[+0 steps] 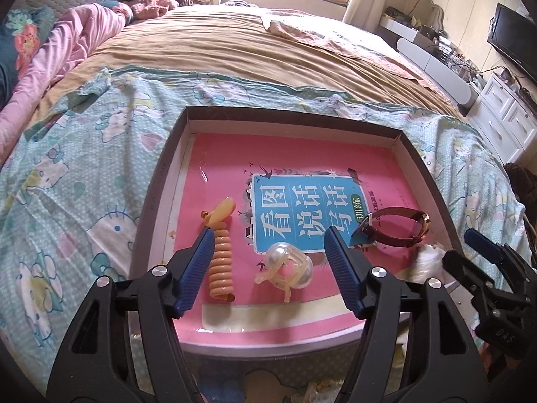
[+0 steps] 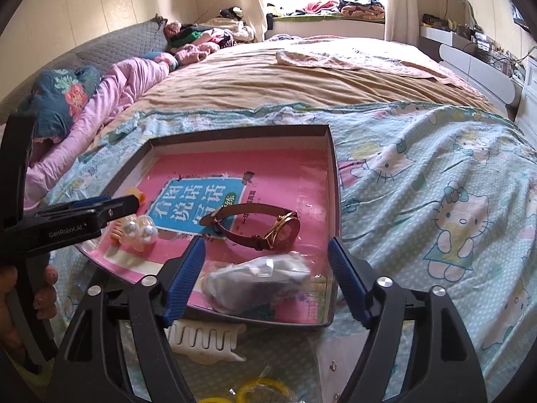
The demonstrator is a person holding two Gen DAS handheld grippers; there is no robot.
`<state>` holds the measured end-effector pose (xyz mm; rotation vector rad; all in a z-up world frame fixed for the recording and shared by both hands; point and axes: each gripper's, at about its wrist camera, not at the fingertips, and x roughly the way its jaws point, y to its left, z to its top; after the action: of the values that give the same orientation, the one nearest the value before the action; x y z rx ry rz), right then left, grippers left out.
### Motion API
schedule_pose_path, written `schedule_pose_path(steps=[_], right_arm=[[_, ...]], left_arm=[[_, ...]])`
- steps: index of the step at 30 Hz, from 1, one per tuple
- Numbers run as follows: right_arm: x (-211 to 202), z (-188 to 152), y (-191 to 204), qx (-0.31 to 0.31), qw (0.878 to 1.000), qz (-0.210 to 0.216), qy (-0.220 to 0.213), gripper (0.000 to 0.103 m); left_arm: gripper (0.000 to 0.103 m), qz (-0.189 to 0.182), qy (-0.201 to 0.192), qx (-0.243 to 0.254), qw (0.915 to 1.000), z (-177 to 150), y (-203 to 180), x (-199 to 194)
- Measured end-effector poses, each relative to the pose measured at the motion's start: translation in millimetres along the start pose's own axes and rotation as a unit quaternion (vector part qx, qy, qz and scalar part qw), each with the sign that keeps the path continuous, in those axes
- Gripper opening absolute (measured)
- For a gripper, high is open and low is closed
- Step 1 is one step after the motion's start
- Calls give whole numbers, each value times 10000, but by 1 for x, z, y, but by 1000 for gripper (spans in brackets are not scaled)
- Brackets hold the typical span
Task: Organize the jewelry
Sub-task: 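Carry the clip and bag into the pink tray and open both tools, then withdraw both tools from the tray toward the remaining items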
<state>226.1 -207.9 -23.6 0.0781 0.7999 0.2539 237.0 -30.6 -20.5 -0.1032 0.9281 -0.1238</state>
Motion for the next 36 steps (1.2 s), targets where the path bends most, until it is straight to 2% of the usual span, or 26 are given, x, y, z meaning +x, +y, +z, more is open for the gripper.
schedule_pose_path(steps=[2, 12, 23, 36], right_arm=[[-7, 0, -1, 64, 9999, 32, -95, 84], [-44, 1, 2, -2, 9990, -67, -448, 96], [-80, -1, 11, -152, 9973, -69, -721, 97], [-107, -12, 23, -345, 9959, -46, -836, 98]], left_arm=[[66, 0, -26, -19, 10000, -1, 1, -5], [83, 35, -253, -16, 9997, -6, -1, -35], [86, 82, -533, 68, 9985, -14, -5, -68], [89, 115, -753, 200, 9969, -29, -11, -100]])
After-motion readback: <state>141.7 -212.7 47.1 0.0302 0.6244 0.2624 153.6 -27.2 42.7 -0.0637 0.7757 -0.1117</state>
